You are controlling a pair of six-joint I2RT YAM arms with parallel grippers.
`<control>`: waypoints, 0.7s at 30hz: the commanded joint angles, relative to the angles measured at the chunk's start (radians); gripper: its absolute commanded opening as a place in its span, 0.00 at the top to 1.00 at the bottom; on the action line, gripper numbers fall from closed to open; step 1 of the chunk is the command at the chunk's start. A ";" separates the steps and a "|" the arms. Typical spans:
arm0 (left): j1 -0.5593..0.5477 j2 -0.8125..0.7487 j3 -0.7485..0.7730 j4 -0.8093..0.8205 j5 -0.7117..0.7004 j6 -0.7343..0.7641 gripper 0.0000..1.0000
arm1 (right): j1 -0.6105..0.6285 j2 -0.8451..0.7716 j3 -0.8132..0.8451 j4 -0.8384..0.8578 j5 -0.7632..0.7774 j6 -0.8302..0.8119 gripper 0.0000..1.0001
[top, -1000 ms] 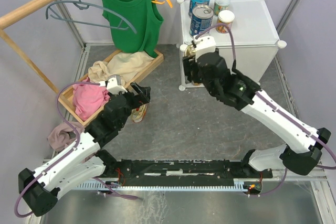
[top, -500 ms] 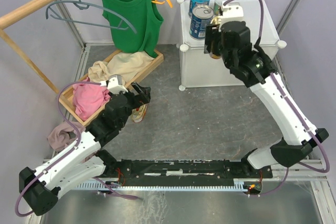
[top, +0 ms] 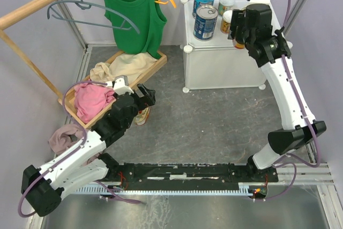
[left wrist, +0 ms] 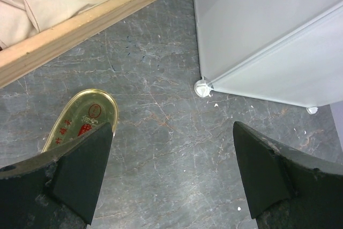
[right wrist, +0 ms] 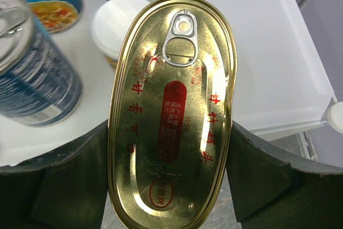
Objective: Place and organize the canned foods onto the counter
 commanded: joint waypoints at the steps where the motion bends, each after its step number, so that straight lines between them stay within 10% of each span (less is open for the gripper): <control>1: 0.008 0.026 0.039 0.066 0.008 0.030 0.01 | -0.070 0.016 0.109 0.075 -0.044 -0.003 0.99; 21: 0.029 0.192 0.067 0.160 0.047 0.017 0.01 | -0.235 0.323 0.404 0.050 -0.160 -0.046 0.99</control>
